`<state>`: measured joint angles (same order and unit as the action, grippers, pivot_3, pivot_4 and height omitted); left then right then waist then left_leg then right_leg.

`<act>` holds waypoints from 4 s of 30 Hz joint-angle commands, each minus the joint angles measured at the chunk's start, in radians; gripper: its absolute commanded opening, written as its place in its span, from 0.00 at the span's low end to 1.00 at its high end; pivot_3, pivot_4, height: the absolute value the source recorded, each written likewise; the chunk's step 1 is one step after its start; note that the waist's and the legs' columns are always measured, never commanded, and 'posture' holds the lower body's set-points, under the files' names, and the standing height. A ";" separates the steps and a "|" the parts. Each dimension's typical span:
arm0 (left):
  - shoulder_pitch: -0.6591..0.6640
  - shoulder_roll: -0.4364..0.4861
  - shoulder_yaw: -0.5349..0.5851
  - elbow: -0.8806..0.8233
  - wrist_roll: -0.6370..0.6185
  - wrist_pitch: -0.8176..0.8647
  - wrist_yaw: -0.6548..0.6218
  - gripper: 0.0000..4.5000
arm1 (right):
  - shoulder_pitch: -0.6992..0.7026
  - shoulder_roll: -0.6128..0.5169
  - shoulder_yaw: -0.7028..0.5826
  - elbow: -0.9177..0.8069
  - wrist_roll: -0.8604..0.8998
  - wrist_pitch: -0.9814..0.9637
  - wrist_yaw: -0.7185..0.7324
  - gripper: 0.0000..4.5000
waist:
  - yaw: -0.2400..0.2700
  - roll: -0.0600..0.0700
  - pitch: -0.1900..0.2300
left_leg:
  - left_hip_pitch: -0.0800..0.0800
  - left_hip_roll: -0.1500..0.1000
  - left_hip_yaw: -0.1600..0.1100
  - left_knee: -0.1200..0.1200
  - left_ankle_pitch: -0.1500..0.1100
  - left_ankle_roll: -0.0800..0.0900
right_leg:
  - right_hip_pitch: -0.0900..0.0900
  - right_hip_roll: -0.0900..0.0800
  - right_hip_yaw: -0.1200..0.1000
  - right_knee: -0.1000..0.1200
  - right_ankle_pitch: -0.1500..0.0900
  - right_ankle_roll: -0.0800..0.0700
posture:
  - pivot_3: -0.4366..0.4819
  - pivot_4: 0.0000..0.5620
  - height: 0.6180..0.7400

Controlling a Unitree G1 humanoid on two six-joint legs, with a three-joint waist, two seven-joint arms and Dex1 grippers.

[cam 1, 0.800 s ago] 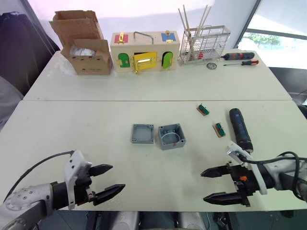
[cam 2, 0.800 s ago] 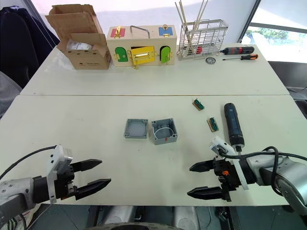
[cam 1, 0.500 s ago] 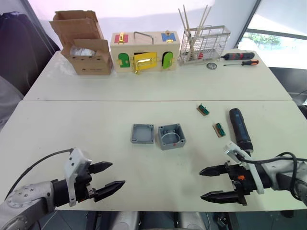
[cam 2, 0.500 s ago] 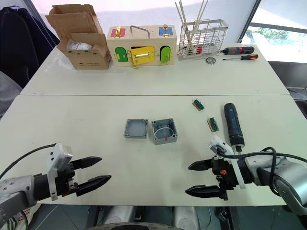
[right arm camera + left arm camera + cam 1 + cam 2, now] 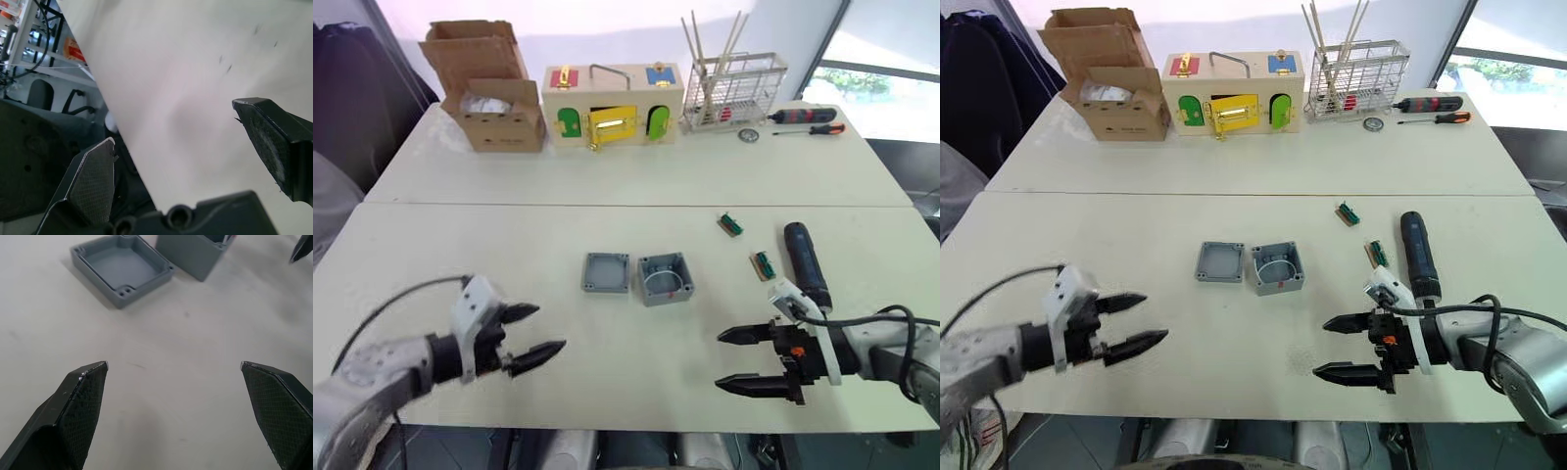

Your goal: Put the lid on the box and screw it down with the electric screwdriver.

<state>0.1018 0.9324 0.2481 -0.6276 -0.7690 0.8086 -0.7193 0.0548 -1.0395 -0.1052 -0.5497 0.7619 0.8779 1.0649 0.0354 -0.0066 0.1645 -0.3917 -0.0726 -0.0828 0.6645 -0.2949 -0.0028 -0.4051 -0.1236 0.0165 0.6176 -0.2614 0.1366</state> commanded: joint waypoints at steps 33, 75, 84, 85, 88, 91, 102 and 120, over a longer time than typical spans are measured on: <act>-1.107 -0.520 -0.953 0.713 0.584 -0.086 -0.527 0.99 | 0.072 0.211 -0.224 -0.318 0.233 0.153 -0.602 1.00 | -0.022 -0.006 0.004 | -0.002 0.000 -0.001 0.003 0.001 0.000 | -0.004 0.003 0.001 0.009 0.003 0.008 | 0.48 0.27 0.92; -1.364 -0.607 -1.126 1.432 0.599 -1.113 -0.895 0.20 | 0.208 0.316 -0.138 -0.378 0.171 0.040 -0.786 1.00 | -0.023 -0.006 0.004 | -0.002 0.000 -0.001 0.004 0.001 0.000 | -0.004 0.003 0.001 0.011 0.002 0.010 | 0.48 0.27 0.92; -1.403 -0.509 -0.910 1.371 0.548 -0.910 -0.862 0.81 | 0.186 0.205 -0.238 -0.355 0.228 0.063 -0.689 1.00 | -0.027 -0.006 0.004 | -0.002 0.000 -0.001 0.004 0.001 0.000 | -0.004 0.003 0.001 0.012 0.002 0.010 | 0.48 0.27 0.92; -1.398 -0.487 -0.868 1.338 0.542 -0.854 -0.845 0.81 | 0.177 0.183 -0.263 -0.345 0.247 0.064 -0.672 1.00 | -0.030 -0.006 0.005 | -0.002 0.000 -0.001 0.004 0.001 0.000 | -0.004 0.003 0.001 0.012 0.002 0.010 | 0.48 0.27 0.92; -1.371 -0.404 -0.741 1.204 0.547 -0.576 -0.705 0.81 | 0.093 0.092 -0.331 -0.290 0.317 0.074 -0.596 1.00 | -0.036 -0.006 0.005 | -0.001 0.001 -0.002 0.003 0.000 0.001 | -0.005 0.004 0.000 0.013 0.002 0.011 | 0.48 0.27 0.92; -1.327 -0.330 -0.649 1.047 0.578 -0.157 -0.507 0.81 | -0.040 -0.006 -0.342 -0.217 0.357 0.074 -0.512 1.00 | -0.045 -0.006 0.005 | -0.002 0.001 -0.002 0.003 0.000 0.001 | -0.004 0.004 0.001 0.013 0.001 0.011 | 0.48 0.27 0.92; -1.040 -0.336 -0.396 0.596 0.529 0.806 -0.033 0.81 | -0.325 -0.042 -0.069 -0.075 0.215 0.016 -0.348 1.00 | -0.039 -0.008 0.005 | -0.003 0.001 -0.003 0.005 0.001 -0.001 | -0.004 0.003 0.000 0.014 0.001 0.012 | 0.48 0.27 0.92; -0.967 -0.456 -0.445 0.660 0.317 0.806 0.339 0.75 | -0.317 0.015 -0.110 -0.204 0.283 0.088 -0.466 1.00 | -0.019 -0.007 0.005 | -0.002 -0.001 -0.002 0.004 0.006 -0.010 | -0.006 0.001 0.002 0.015 0.001 0.011 | 0.48 0.27 0.92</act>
<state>-0.8640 0.4811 -0.1597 0.0259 -0.4252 1.6059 -0.3874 -0.2669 -1.0368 -0.1793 -0.7203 1.0263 0.9660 0.6204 0.0161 -0.0140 0.1691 -0.3939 -0.0737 -0.0850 0.6683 -0.2889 -0.0123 -0.4112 -0.1227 0.0185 0.6321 -0.2601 0.1478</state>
